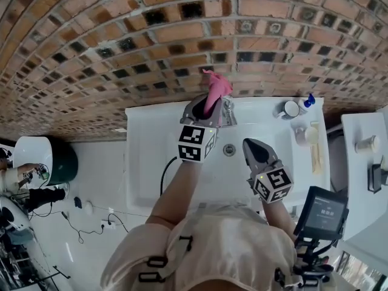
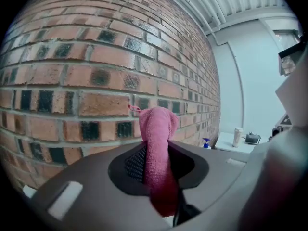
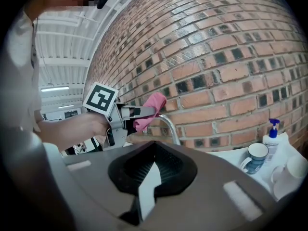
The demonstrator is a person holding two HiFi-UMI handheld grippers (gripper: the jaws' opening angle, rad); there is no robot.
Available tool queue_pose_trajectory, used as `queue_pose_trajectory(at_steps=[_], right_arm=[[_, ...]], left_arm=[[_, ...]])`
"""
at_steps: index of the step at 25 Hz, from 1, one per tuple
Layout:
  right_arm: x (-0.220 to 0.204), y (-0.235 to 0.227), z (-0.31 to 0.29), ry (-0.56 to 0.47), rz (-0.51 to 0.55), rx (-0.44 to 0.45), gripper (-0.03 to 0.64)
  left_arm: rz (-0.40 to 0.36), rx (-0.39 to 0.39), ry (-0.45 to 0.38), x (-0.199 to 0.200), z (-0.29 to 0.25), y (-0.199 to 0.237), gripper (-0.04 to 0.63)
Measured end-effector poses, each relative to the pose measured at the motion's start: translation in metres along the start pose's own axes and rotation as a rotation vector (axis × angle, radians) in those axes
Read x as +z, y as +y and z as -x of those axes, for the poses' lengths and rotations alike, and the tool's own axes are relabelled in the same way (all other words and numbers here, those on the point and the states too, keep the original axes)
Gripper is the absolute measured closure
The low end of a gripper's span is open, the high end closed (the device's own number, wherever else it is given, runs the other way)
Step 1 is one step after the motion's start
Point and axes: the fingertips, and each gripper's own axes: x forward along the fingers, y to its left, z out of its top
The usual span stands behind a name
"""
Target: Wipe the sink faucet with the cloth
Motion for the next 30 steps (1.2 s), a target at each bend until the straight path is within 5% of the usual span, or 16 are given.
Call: queue_pose_trajectory(at_steps=[4, 14, 19, 23, 30], right_arm=[[-0.002, -0.015, 0.009, 0.001, -0.012, -0.027, 0.624], [-0.012, -0.042, 0.008, 0.021, -0.043, -0.041, 0.623], [-0.014, -0.044, 0.002, 0.025, -0.054, -0.035, 0.624], [-0.011, -0.042, -0.003, 0.025, -0.046, -0.028, 0.624], [-0.004, -0.017, -0.013, 0.027, -0.015, 0.019, 0.624]], left_arm=[[0.001, -0.062, 0.046, -0.019, -0.022, -0.028, 0.505], [-0.095, -0.065, 0.25, -0.097, -0.061, -0.038, 0.503], [-0.058, -0.099, 0.326, -0.123, -0.064, -0.038, 0.502], [0.001, -0.12, 0.269, -0.104, -0.056, -0.041, 0.502], [0.02, -0.105, 0.041, -0.021, -0.007, -0.03, 0.502]])
